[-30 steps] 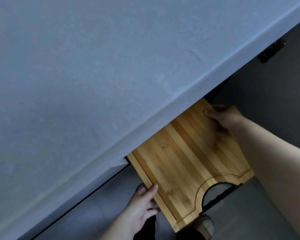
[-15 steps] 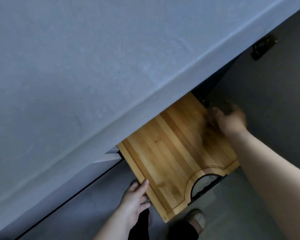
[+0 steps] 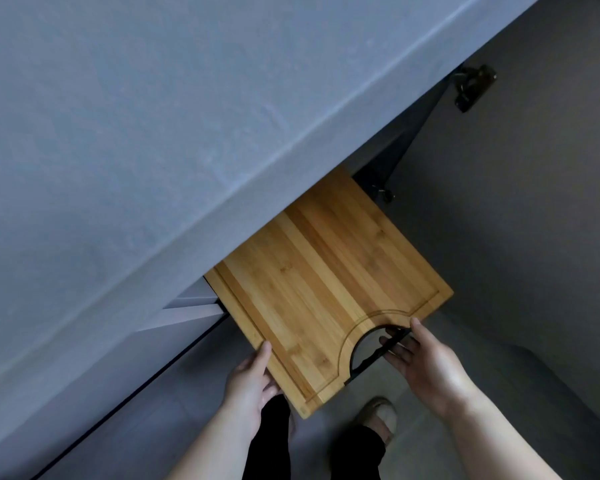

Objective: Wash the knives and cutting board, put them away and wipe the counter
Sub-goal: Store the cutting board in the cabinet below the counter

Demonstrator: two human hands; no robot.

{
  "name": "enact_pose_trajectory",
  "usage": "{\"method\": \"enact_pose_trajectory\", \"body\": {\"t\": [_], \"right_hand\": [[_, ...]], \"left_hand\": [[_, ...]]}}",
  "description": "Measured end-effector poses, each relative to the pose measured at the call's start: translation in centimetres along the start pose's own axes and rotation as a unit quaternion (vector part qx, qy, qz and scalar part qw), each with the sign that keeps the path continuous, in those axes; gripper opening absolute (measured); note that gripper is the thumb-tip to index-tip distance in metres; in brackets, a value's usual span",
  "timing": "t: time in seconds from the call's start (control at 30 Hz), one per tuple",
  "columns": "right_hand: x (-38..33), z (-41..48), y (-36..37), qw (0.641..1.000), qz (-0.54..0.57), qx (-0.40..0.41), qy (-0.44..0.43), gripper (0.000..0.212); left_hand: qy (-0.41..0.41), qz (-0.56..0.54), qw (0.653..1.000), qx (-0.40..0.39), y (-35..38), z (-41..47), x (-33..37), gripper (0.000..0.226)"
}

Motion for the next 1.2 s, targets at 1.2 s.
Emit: {"method": "enact_pose_trajectory", "body": {"t": [1.2], "right_hand": [[-4.4,6.9,19.7,0.980,-0.117,-0.122,-0.101,0.056]], "left_hand": [[0.073,-0.375,0.923,-0.035,3.3,0.6,9.4,0.049]]}}
Point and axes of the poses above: each hand's wrist, its own z-axis towards the middle knuckle, its own y-axis out of the palm, x = y × z, the point moved 3 cm from there along z, towards the middle knuckle, and after that the axes turned 7 degrees about -y, right-handed, at the moved point
